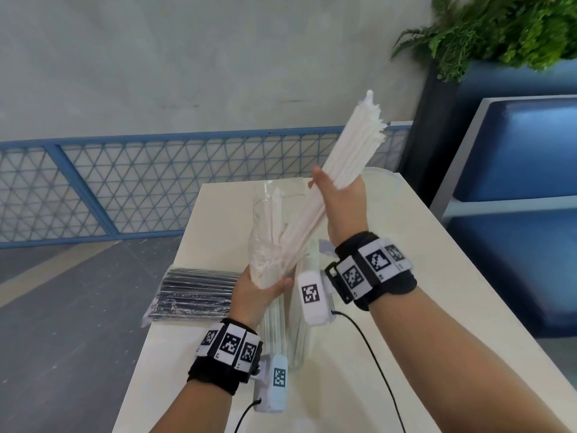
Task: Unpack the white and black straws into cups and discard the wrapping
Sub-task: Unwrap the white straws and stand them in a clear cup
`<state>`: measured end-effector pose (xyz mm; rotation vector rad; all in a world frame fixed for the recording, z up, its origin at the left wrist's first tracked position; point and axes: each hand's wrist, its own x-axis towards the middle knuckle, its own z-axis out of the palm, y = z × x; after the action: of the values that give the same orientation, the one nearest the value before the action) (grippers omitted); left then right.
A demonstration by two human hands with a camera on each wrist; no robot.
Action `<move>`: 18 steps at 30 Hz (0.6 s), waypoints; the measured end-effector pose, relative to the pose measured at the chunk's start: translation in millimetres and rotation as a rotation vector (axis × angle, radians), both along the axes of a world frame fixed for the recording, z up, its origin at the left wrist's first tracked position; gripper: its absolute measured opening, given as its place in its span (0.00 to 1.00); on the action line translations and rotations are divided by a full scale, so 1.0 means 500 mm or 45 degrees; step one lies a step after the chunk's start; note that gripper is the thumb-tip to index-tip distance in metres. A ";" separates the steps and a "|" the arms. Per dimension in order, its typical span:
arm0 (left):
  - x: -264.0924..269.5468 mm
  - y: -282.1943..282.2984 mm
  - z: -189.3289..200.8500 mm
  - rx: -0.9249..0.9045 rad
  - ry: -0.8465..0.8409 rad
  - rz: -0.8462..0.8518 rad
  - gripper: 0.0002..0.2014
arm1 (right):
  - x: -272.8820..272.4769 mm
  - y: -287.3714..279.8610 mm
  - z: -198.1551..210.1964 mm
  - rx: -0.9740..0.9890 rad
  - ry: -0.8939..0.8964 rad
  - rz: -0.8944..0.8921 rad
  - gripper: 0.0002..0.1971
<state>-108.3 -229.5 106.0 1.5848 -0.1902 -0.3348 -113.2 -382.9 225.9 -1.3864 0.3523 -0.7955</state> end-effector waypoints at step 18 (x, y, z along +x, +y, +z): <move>0.020 0.012 0.004 -0.039 0.031 0.156 0.17 | -0.025 -0.159 0.046 0.272 -0.268 -0.513 0.29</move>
<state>-98.3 -223.6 108.2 1.5541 -0.0788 -0.2548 -125.7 -462.3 248.9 -1.0324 0.5445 -1.1880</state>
